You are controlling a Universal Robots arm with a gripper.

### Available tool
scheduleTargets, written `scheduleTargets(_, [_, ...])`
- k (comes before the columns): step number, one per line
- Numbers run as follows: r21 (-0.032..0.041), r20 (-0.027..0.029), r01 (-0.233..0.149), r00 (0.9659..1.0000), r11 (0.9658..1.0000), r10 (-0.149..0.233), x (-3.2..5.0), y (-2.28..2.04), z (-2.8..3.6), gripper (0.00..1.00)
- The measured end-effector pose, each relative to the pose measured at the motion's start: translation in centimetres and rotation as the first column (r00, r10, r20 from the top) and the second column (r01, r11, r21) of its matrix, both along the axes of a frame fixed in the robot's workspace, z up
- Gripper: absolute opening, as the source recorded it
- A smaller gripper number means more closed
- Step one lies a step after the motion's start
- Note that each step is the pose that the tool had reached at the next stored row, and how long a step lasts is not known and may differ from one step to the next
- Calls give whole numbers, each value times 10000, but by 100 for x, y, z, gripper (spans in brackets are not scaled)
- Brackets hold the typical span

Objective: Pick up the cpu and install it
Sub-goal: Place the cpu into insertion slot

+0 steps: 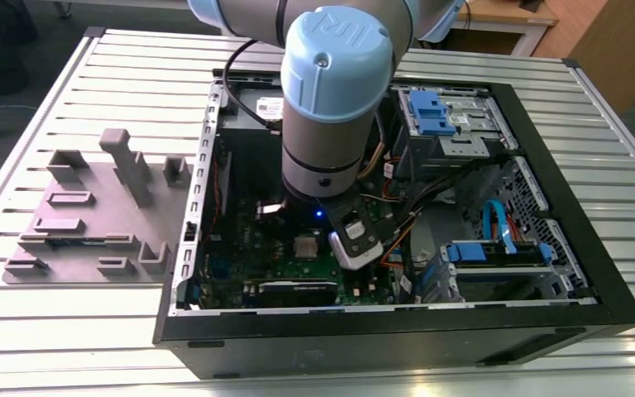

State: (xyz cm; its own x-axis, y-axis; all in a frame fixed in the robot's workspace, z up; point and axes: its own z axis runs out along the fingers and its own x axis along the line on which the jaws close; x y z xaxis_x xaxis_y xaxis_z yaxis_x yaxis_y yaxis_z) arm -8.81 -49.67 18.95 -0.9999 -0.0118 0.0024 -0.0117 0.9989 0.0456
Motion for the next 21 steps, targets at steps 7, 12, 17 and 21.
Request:
scheduleTargets(7, [4,1,0,10000,10000,0,0,0,-2,54])
scheduleTargets(12, [0,1,-1,10000,10000,1,0,0,-18,54])
scheduleTargets(17, [2,2,-1,10000,10000,1,0,0,-25,54])
scheduleTargets(21, [1,2,-1,10000,10000,1,-1,0,-30,54])
